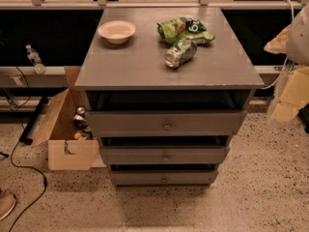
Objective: Open bottom drawer
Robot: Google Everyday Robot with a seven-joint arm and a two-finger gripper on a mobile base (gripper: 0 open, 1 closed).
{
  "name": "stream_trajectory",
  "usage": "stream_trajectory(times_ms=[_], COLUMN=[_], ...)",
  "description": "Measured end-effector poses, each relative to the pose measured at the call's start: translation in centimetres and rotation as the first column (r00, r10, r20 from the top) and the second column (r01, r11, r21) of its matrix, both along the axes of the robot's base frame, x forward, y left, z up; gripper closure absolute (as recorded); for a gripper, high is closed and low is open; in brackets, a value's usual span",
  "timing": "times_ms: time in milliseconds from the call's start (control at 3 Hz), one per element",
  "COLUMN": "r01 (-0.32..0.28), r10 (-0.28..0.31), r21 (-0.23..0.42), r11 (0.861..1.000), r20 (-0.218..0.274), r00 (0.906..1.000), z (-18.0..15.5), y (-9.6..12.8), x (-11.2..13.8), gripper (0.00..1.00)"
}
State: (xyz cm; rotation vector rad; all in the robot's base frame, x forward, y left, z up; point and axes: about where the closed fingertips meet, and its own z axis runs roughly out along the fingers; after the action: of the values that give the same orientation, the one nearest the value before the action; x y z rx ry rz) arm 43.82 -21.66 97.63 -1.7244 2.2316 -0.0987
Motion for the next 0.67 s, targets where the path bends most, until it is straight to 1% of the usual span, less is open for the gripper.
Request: stream_trajectory(times_ms=[333, 667], r01=[0.000, -0.016], r10=[0.000, 0.017], r21=[0.000, 0.046], r11=[1.000, 0.999], r20=[0.000, -0.016], r00=[1.0000, 0.9997], z=[0.0, -2.3], y=[0.0, 0.6], x=[0.0, 0.5], gripper=[0.00, 0.00])
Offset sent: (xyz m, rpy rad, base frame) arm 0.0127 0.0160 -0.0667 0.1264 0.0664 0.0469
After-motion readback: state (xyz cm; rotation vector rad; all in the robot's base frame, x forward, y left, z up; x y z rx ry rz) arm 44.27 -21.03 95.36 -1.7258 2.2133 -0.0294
